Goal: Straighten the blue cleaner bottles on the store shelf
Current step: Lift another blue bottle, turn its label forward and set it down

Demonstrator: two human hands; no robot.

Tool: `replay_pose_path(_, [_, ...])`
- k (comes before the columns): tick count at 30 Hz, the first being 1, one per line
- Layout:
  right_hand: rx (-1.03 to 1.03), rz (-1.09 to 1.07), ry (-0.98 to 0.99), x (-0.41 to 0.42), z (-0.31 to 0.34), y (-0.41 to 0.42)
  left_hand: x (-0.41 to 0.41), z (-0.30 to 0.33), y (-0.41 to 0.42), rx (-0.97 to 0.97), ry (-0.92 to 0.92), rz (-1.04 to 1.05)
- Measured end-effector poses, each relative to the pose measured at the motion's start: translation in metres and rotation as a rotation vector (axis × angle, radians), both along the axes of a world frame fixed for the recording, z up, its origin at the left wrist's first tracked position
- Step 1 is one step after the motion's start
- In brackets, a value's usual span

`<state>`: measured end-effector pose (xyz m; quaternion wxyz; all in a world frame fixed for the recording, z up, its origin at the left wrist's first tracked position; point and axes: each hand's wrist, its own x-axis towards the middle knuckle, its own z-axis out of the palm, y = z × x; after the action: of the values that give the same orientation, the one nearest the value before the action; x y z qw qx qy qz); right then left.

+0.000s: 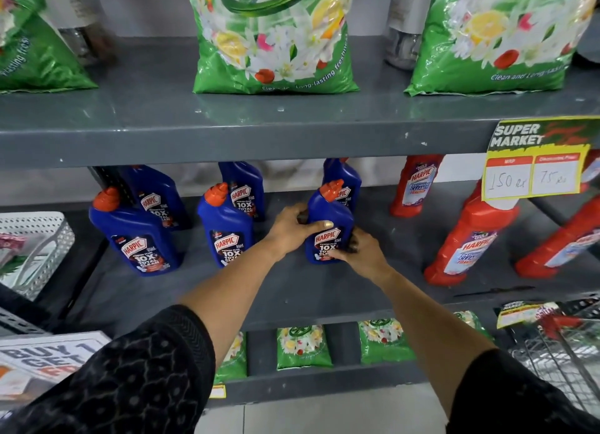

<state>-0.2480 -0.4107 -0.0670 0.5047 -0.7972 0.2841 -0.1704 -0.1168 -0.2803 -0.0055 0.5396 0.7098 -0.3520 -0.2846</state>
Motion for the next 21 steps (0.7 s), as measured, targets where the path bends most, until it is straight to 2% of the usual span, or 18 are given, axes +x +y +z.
replay_pose_path(11, [0.064,0.123,0.096,-0.040,0.012,-0.005,-0.025,-0.007,0.016,0.016,-0.056,-0.034])
replay_pose_path(21, [0.031,0.194,0.179,-0.066,0.018,-0.003,-0.047,-0.005,0.028,0.033,0.001,-0.066])
